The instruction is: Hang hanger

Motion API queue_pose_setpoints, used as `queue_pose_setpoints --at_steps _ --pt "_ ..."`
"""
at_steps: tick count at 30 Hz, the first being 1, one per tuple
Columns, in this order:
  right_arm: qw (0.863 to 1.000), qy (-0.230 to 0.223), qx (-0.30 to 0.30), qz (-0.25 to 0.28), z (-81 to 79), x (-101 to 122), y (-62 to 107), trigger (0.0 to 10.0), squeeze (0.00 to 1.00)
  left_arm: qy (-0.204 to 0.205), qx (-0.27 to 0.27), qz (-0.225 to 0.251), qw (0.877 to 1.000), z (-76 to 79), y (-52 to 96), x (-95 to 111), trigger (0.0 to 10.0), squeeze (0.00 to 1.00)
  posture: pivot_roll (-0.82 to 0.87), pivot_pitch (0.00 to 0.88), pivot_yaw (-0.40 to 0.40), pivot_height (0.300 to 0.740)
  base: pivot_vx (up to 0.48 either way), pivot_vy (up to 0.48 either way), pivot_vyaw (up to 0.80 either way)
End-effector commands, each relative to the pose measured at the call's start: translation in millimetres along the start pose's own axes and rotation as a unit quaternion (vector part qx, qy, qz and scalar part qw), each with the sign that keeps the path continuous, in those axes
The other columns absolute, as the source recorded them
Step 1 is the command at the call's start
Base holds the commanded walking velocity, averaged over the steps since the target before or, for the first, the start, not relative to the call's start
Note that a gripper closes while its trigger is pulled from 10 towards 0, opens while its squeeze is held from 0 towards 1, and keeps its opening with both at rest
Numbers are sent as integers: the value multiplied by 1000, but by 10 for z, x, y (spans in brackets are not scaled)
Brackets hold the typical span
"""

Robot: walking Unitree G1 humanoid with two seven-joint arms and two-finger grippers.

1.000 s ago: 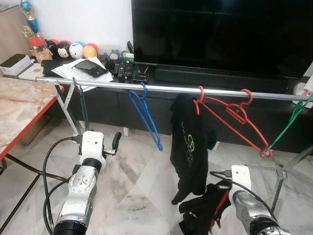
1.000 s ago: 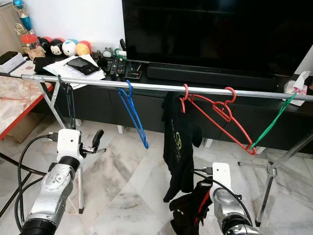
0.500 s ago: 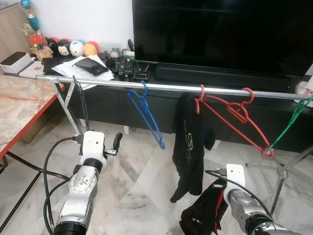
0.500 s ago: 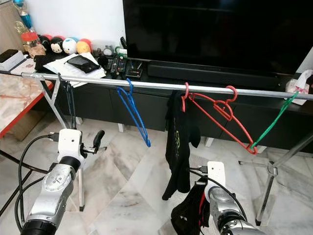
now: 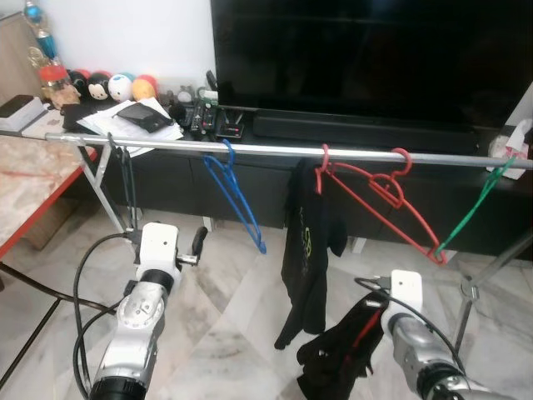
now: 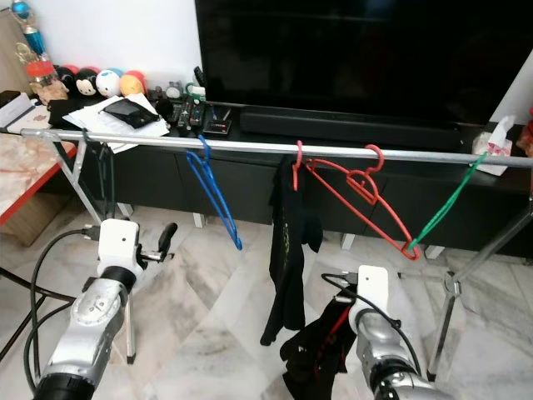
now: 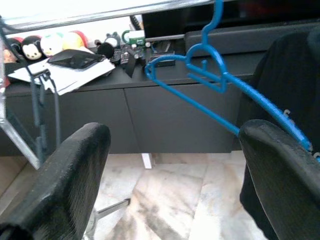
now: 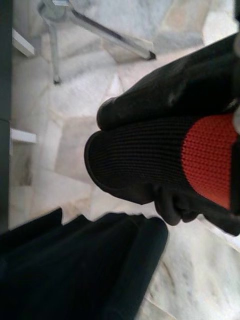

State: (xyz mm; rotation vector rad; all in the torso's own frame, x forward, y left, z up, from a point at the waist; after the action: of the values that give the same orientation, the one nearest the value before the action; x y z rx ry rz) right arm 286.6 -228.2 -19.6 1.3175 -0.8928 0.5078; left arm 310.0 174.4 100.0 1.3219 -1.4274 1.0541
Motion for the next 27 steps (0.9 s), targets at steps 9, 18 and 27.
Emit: queue_pose_setpoints --at_steps 9,18,27 --pt "1000 11 27 0 -102 33 -8 10000 0 -3 2 7 1000 -9 -22 52 10000 0 -95 0 -13 740 0 -315 0" --pt "999 17 36 -8 -91 19 -7 10000 0 8 0 8 1000 -2 -17 54 10000 0 -90 0 -19 740 0 -28 0" --pt "999 23 46 -11 -104 16 -7 10000 0 10 -1 2 1000 5 -15 39 10000 0 -88 0 -20 740 0 0 0"
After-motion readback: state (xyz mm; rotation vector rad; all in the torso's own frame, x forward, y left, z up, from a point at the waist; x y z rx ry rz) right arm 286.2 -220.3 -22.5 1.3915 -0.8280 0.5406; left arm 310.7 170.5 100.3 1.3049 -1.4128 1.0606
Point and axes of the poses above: a point about 5 cm out from each wrist's last joint towards the gripper, its own y axis pointing back from the gripper into the wrist, its own x axis along the axis of the wrist's last joint, z = x × y, the point moved 1 cm from there along -y, pointing out of the wrist towards the gripper, and after that the axes turned 5 degrees about -y, right-handed, at the moved point
